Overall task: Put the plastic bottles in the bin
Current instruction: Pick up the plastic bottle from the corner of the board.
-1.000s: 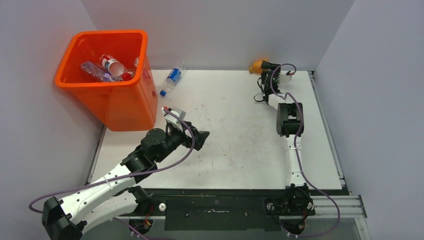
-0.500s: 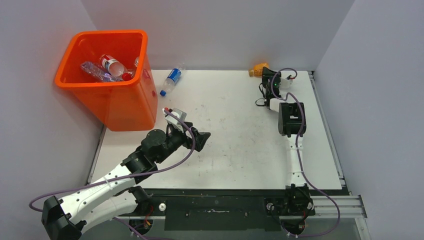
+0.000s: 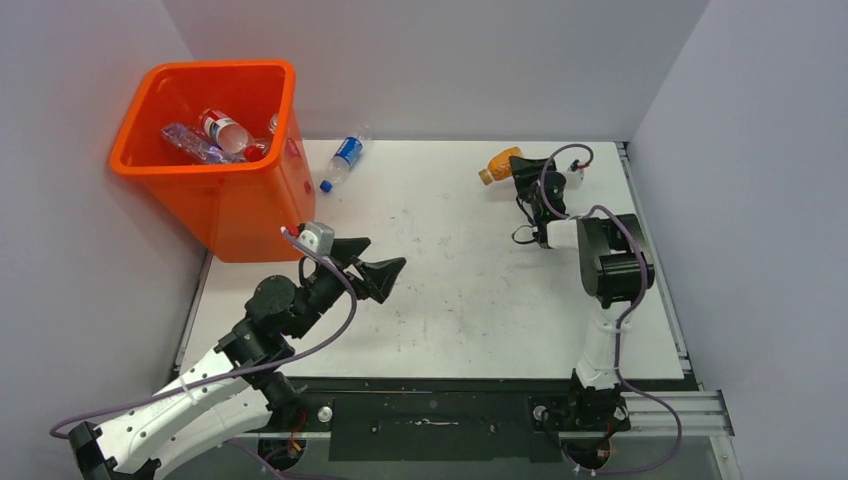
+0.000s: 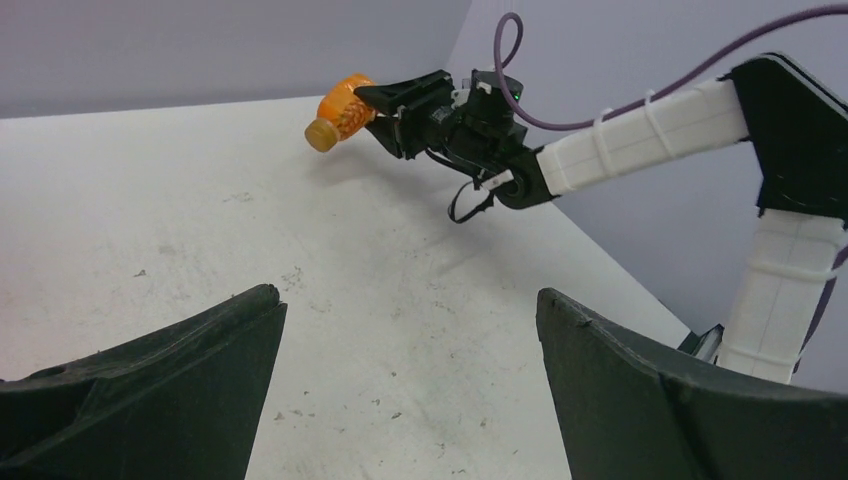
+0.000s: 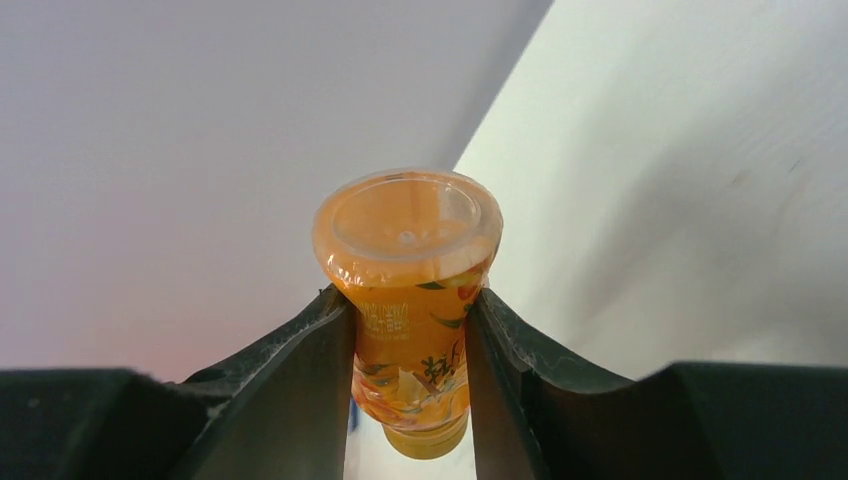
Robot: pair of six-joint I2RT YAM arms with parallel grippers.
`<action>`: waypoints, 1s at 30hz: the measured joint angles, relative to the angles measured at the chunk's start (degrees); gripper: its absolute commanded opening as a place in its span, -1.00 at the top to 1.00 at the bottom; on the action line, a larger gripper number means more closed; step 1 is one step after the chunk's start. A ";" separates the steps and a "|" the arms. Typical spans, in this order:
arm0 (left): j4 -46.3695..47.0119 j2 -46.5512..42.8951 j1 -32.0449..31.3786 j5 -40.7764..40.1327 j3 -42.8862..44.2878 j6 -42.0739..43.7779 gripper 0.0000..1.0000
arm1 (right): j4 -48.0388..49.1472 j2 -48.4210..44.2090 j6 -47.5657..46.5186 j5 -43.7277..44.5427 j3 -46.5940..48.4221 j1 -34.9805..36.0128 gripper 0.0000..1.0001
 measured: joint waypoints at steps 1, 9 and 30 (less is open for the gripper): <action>0.02 -0.79 -0.02 0.00 0.00 -0.33 -0.92 | 0.94 -3.58 -0.33 -0.50 -3.52 1.03 0.89; -1.44 -6.16 -0.20 -1.07 0.04 -3.61 -0.92 | 12.76 -27.80 -0.90 -10.88 -25.24 10.67 0.89; -9.79 0.35 0.09 23.52 7.58 -6.10 -0.92 | -1.62 -63.87 -18.16 -38.27 -25.51 27.74 0.89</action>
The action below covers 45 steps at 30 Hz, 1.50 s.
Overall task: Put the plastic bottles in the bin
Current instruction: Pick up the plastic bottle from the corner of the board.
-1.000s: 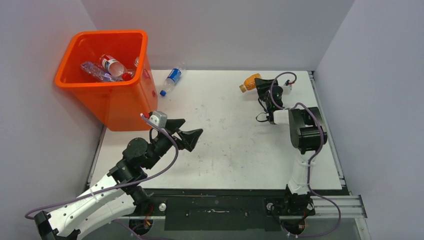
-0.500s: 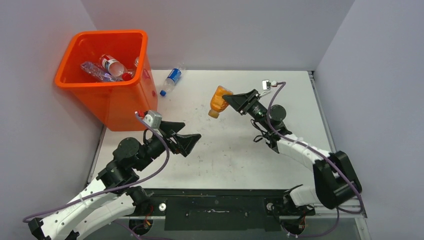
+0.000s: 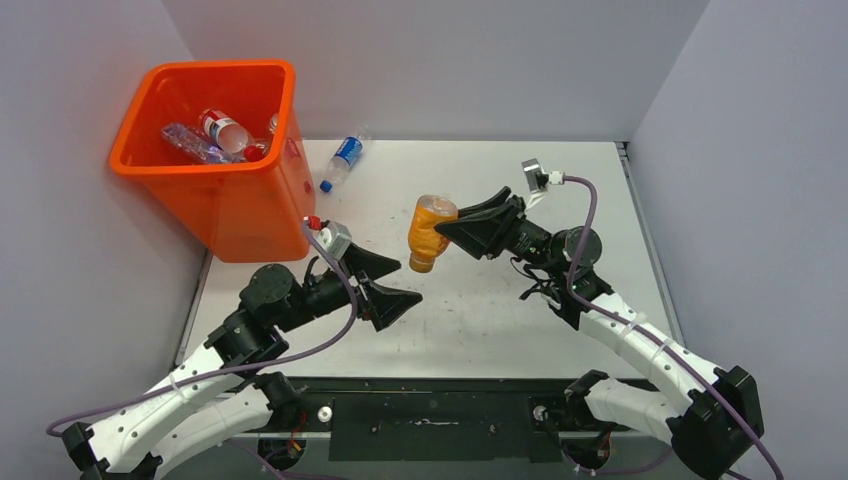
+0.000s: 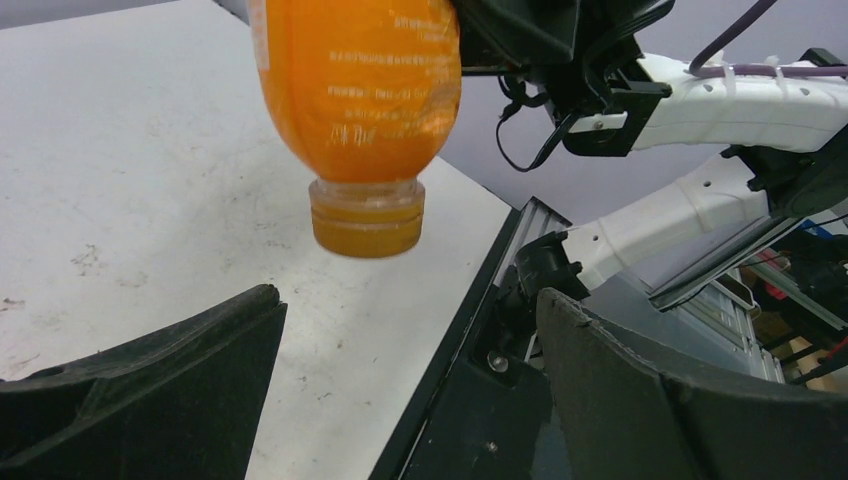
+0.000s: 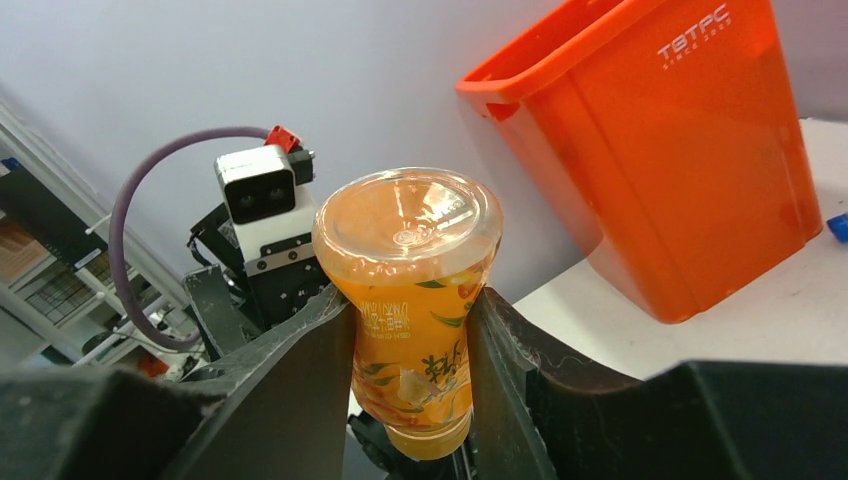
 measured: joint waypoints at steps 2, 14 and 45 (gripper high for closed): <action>1.90 1.07 0.00 1.09 0.00 -0.52 -0.92 | -0.15 0.07 0.17 -0.33 -0.15 0.81 0.89; 8.28 6.05 0.00 4.74 -0.04 -2.99 0.34 | 1.90 0.07 2.14 -0.81 -1.62 5.05 0.89; -18.36 18.47 23.04 -51.69 49.44 29.09 1.00 | -32.61 -19.96 -19.15 31.23 -1.29 5.75 -0.79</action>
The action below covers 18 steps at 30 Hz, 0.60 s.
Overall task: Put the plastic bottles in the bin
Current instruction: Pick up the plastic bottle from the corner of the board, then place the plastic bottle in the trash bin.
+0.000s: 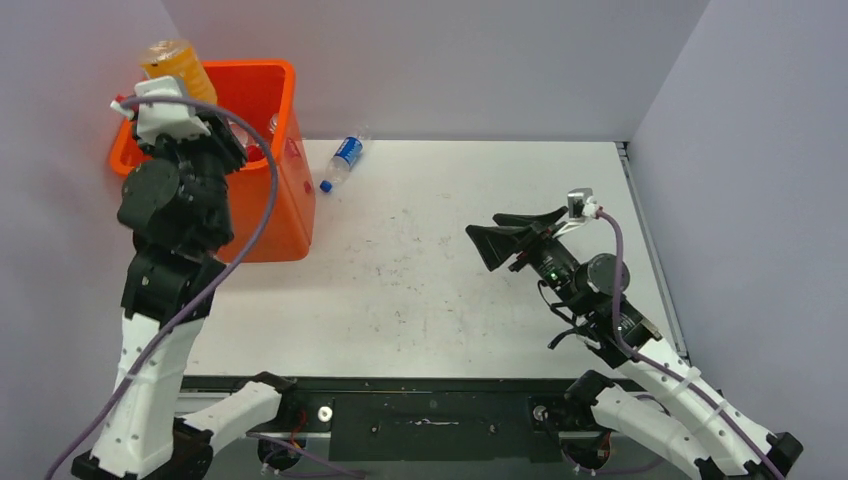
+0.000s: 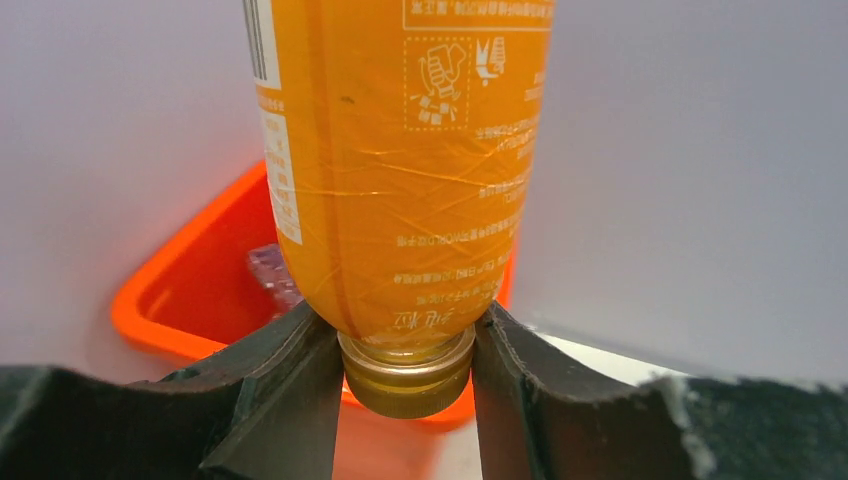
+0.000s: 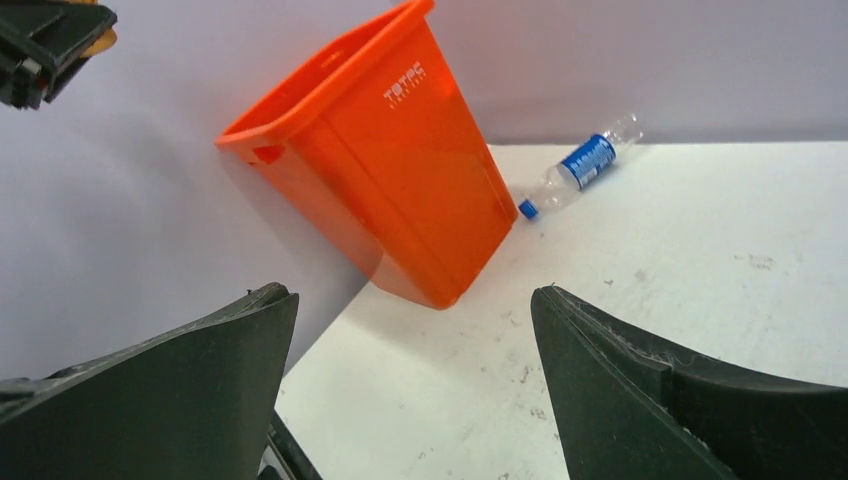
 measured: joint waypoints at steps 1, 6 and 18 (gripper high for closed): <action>-0.90 1.75 3.43 0.98 1.33 -0.68 1.00 | -0.04 0.61 0.02 0.20 0.00 0.00 -0.79; -2.95 14.88 20.79 7.98 7.48 -6.80 -0.09 | -0.02 4.70 0.85 0.28 0.00 0.00 -0.79; 0.50 21.75 19.04 6.91 11.45 -9.18 -0.92 | 5.88 15.89 4.50 1.40 -0.04 0.00 -0.79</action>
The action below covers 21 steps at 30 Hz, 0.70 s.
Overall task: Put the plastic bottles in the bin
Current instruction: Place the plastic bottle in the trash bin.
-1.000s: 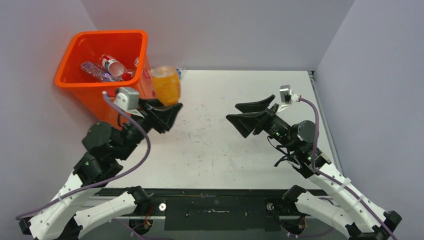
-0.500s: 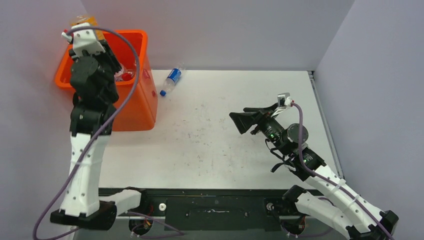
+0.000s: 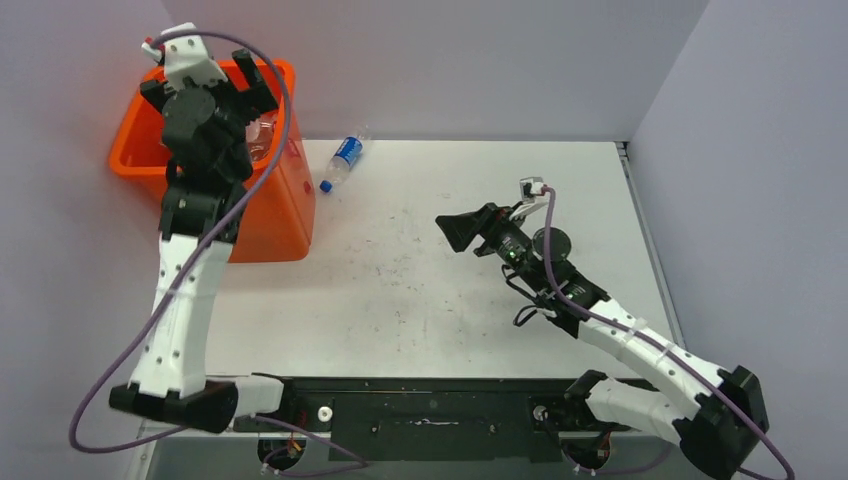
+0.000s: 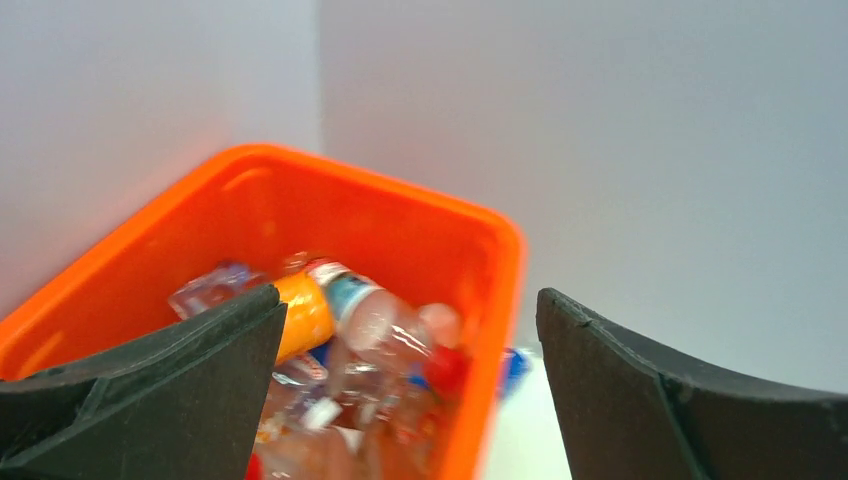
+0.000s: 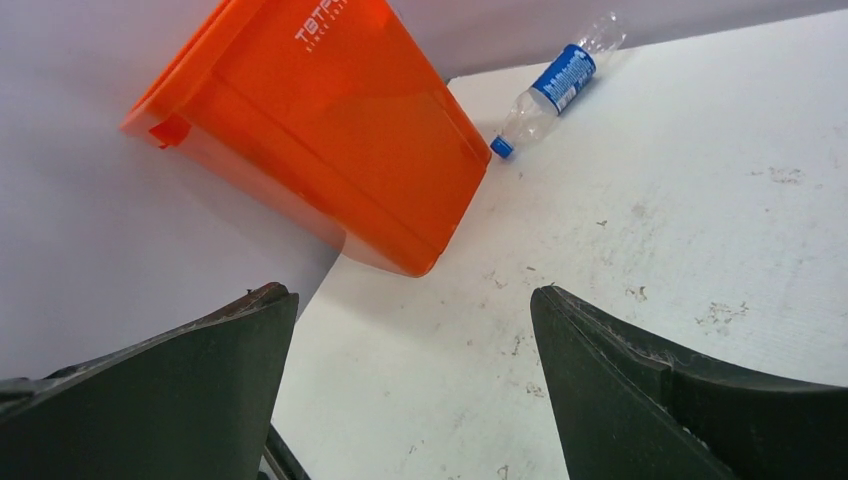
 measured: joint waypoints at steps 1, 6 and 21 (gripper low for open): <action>1.90 -3.37 -3.30 0.07 -1.97 0.76 -0.93 | 1.62 2.01 0.79 0.24 -0.02 0.00 -0.79; 10.27 -22.82 -13.38 3.45 -17.07 1.07 -0.92 | 8.37 17.38 4.02 0.81 1.51 0.31 -0.79; 14.16 -49.22 -16.28 15.26 -52.00 -3.45 -0.92 | 13.94 71.65 11.54 -1.05 43.32 1.75 -0.79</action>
